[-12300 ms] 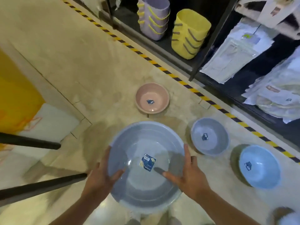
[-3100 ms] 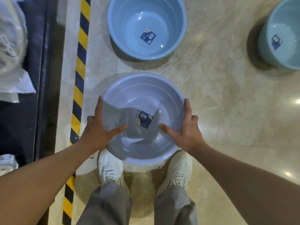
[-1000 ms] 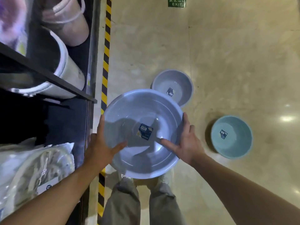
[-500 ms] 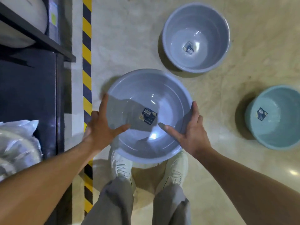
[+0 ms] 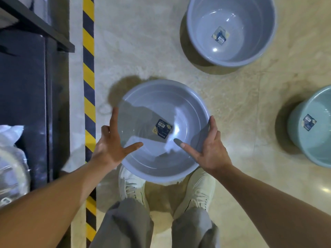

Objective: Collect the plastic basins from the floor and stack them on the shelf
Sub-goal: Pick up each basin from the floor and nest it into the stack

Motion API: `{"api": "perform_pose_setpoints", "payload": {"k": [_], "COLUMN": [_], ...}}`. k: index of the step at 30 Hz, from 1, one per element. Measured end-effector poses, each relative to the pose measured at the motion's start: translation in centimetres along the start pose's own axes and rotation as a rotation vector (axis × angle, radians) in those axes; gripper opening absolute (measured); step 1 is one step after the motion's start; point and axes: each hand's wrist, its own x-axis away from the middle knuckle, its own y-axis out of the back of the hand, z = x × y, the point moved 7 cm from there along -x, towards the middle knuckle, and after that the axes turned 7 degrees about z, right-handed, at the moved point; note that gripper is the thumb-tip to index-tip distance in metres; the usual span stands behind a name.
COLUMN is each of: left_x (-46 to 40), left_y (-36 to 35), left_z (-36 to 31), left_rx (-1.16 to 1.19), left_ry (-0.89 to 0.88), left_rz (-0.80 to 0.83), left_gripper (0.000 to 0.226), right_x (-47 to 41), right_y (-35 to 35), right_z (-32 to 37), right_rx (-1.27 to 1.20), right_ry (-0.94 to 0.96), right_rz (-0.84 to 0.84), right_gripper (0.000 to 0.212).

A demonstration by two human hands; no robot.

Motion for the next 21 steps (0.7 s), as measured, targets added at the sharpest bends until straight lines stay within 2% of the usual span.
{"api": "perform_pose_setpoints", "payload": {"k": [6,8,10,13,17,21], "left_x": [-0.5,-1.1,-1.5,-1.4,0.8,5.8], "left_y": [-0.3,-0.3,-0.6,0.1,3.1,9.8], "left_z": [-0.3,0.0,0.1,-0.2,-2.1,-7.3], "left_rx": [-0.076,-0.086,0.082,0.323,0.333,0.251], "left_ry": [-0.002,-0.005,-0.025,-0.047,-0.083,-0.128], "left_rz": [-0.011,-0.011,0.029,0.018,0.022,0.035], "left_gripper": [0.139,0.135,0.136,0.134,0.133,0.129], "right_x": [-0.7,-0.9,-1.2,-1.2,0.7,5.2], "right_y": [-0.9,-1.3,-1.5,-0.8,2.7,10.1], "right_z": [-0.8,-0.7,-0.6,-0.1,1.5,4.8], "right_rx": [-0.072,-0.198,-0.347,-0.395,-0.346,-0.345], "right_ry": [0.013,0.006,-0.012,-0.034,-0.062,-0.099], "right_rz": [0.036,0.069,0.073,0.045,0.071,0.075], "right_gripper": [0.136,0.137,0.137,0.135,0.13,0.129]}}
